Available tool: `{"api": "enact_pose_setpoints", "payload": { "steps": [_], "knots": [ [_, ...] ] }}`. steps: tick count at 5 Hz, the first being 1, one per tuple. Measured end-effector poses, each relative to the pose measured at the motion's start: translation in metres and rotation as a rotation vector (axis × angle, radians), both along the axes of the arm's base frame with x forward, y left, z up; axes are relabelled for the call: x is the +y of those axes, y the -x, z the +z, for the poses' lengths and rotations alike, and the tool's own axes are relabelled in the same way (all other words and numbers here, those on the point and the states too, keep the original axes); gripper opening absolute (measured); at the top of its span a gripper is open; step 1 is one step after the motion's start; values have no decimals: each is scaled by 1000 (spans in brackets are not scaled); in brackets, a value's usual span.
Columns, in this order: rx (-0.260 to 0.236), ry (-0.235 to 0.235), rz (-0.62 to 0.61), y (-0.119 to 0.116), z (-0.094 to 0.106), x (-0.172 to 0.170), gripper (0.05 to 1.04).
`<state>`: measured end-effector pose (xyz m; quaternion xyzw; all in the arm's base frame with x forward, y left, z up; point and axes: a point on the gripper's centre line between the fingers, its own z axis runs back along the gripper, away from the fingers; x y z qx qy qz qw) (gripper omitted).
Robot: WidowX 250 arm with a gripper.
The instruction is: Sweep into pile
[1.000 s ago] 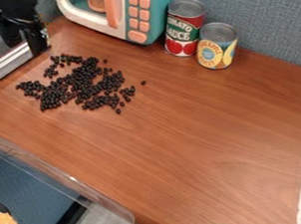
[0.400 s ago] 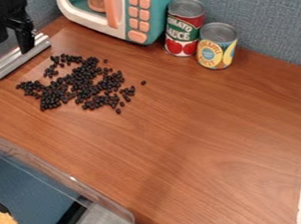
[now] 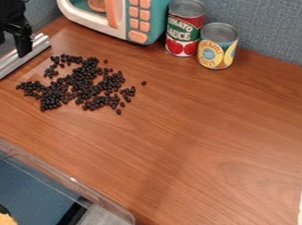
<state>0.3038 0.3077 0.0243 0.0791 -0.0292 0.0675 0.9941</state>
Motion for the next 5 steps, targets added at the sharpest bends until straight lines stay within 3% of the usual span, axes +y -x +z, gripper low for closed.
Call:
{"api": "enact_pose_setpoints", "payload": {
  "steps": [2,3,4,5],
  "knots": [
    [32,5,8,0,-17,-1,479],
    [40,14,13,0,-23,0,680],
    [37,18,14,-1,-23,-1,409],
    [27,24,0,-1,-25,-3,381]
  ]
}}
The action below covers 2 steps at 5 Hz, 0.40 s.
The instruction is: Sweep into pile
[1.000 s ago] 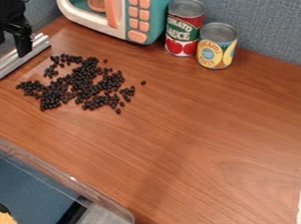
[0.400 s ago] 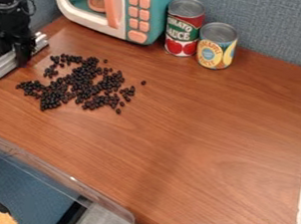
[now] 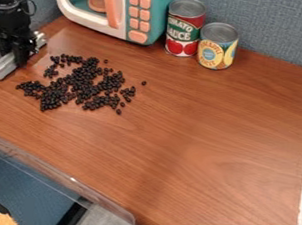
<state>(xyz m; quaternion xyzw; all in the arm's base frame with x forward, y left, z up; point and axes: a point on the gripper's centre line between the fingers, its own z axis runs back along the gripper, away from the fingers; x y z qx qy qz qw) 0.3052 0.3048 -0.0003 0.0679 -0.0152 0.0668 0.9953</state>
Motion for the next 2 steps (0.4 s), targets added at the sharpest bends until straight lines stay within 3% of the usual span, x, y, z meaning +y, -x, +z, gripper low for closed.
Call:
{"api": "enact_pose_setpoints", "payload": {
  "steps": [1,2],
  "knots": [
    [-8,19,-6,0,0,-5,381],
    [-19,87,-11,1,1,-19,381]
  ]
}}
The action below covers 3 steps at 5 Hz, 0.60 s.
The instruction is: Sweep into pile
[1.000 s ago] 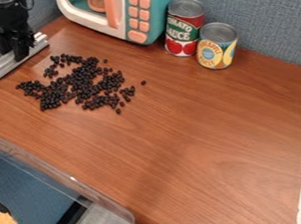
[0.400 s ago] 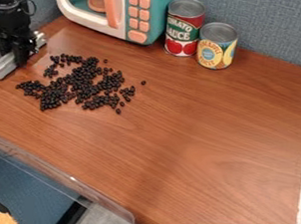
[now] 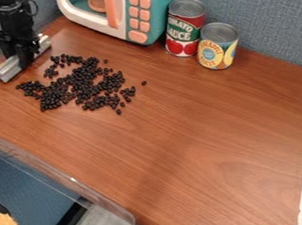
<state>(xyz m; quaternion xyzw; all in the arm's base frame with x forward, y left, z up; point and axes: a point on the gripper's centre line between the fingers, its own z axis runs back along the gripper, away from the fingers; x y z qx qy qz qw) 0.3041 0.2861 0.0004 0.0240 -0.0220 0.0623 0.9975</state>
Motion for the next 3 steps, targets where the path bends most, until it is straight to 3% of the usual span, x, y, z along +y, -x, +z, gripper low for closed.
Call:
{"api": "enact_pose_setpoints", "payload": {
  "steps": [1,3],
  "knots": [
    [-2,16,-44,1,0,-22,381],
    [-7,-48,-131,-5,-3,-70,381]
  ]
}}
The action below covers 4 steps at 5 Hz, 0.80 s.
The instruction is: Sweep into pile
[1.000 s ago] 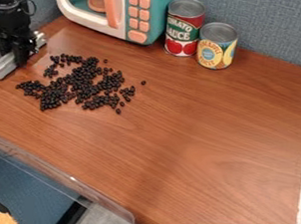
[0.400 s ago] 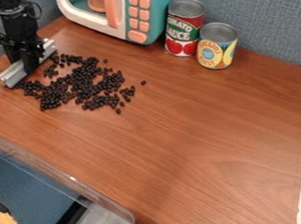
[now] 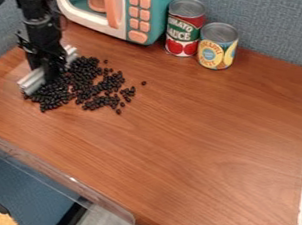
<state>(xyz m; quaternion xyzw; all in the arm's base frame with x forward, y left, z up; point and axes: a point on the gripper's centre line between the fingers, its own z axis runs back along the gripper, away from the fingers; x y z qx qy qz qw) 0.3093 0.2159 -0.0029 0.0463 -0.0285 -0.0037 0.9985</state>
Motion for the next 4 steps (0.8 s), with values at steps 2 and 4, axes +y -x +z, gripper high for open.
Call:
{"api": "enact_pose_setpoints", "payload": {
  "steps": [2,4],
  "knots": [
    [2,-18,-31,1,-2,-51,381],
    [15,-1,-46,3,-2,-85,381]
  ]
}}
